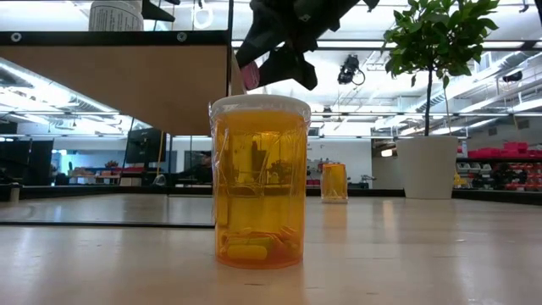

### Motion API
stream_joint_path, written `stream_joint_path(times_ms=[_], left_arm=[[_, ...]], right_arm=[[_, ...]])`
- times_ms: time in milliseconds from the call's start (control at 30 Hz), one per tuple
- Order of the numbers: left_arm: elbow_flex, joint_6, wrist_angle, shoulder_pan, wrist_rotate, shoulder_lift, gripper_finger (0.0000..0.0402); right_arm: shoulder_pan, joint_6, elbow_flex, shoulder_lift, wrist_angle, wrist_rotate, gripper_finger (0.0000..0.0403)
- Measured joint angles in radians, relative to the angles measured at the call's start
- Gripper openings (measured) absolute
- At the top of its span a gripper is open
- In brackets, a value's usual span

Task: Pick and place medicine bottles onto shelf by color
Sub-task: Adjust the pink pill bottle on the shelf

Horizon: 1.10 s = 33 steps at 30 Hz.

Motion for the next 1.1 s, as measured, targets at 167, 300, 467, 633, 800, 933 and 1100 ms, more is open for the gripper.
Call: stream_joint_path(times_ms=[167,300,467,633,800,933,1100], left_arm=[[0.000,-0.006,0.011,0.000,0.081,0.000,0.0209],[0.000,-0.009,0.053,-0.003,0.240,0.000,0.0211],[0.000,-0.057,0.187,-0.056,0.377,0.001,0.0228],[0.000,-0.107,0.261,-0.152,0.385,0.022,0.0254],[0.000,-0.198,0.357,-0.235,0.384,0.046,0.0280],[0.000,-0.216,0.370,-0.301,0.372,0.090,0.0288],[0.000,-0.208,0.370,-0.354,0.341,0.153,0.0288]], right_arm=[[0.000,0.033,0.002,-0.048,0.006,-0.005,0.0180],[0.000,0.011,0.054,-0.102,0.010,-0.004,0.0178],[0.000,-0.124,0.188,-0.117,0.019,-0.009,0.0179],[0.000,-0.194,0.278,-0.117,0.018,0.021,0.0179],[-0.009,-0.204,0.299,-0.115,0.026,0.062,0.0179],[-0.010,-0.209,0.299,-0.114,0.023,0.088,0.0179],[-0.009,-0.226,0.298,-0.114,0.060,0.093,0.0179]])
